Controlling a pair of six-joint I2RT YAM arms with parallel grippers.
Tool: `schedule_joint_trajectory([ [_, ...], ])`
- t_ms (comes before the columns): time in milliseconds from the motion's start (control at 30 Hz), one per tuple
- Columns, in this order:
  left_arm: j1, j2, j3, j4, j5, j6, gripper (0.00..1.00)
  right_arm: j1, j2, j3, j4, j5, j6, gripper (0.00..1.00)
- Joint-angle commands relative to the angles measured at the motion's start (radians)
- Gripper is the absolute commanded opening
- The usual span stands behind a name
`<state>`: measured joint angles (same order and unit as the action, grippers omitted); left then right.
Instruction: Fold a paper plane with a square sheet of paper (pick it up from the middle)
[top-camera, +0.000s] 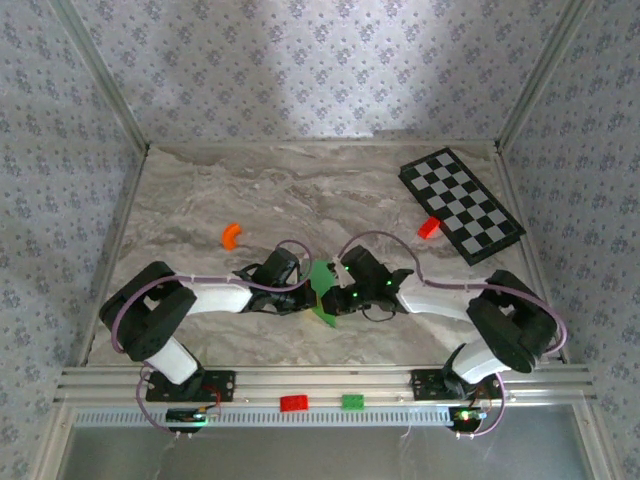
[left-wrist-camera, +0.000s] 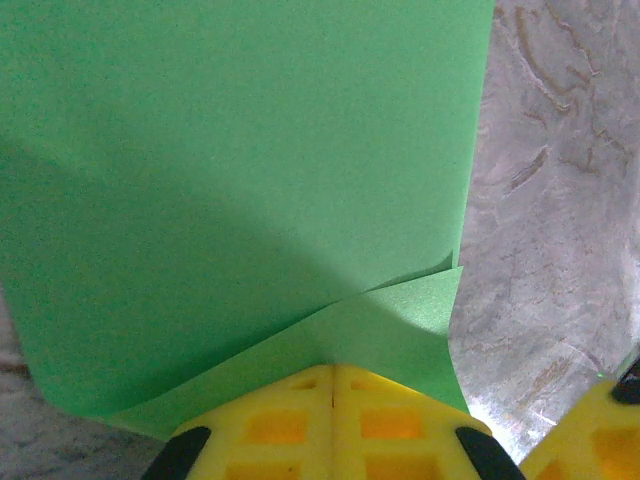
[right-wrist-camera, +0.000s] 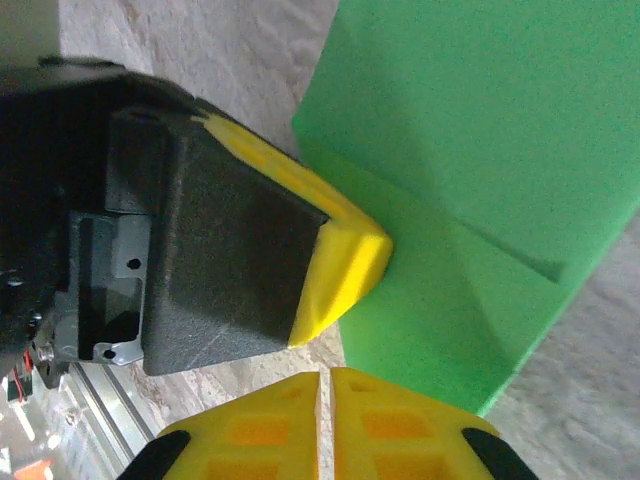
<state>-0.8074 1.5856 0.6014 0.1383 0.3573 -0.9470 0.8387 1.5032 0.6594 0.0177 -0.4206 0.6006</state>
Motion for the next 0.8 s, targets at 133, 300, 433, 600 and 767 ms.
schedule_joint_trajectory([
  [133,-0.01,0.038,-0.009,-0.089,-0.032,0.025,0.01,0.017,0.07,0.009,-0.052,-0.026,0.007,0.11],
  [300,-0.01,0.038,-0.011,-0.086,-0.032,0.025,0.01,0.047,0.057,-0.058,-0.039,-0.033,0.02,0.11],
  [433,-0.01,0.039,-0.012,-0.089,-0.033,0.025,0.01,0.052,0.016,-0.098,-0.051,-0.003,0.06,0.11],
  [600,-0.01,0.04,-0.011,-0.091,-0.031,0.025,0.01,0.028,-0.053,-0.077,-0.107,0.036,0.047,0.12],
  [767,-0.009,0.042,-0.008,-0.094,-0.031,0.028,0.01,0.036,-0.074,-0.021,-0.118,0.007,0.036,0.13],
])
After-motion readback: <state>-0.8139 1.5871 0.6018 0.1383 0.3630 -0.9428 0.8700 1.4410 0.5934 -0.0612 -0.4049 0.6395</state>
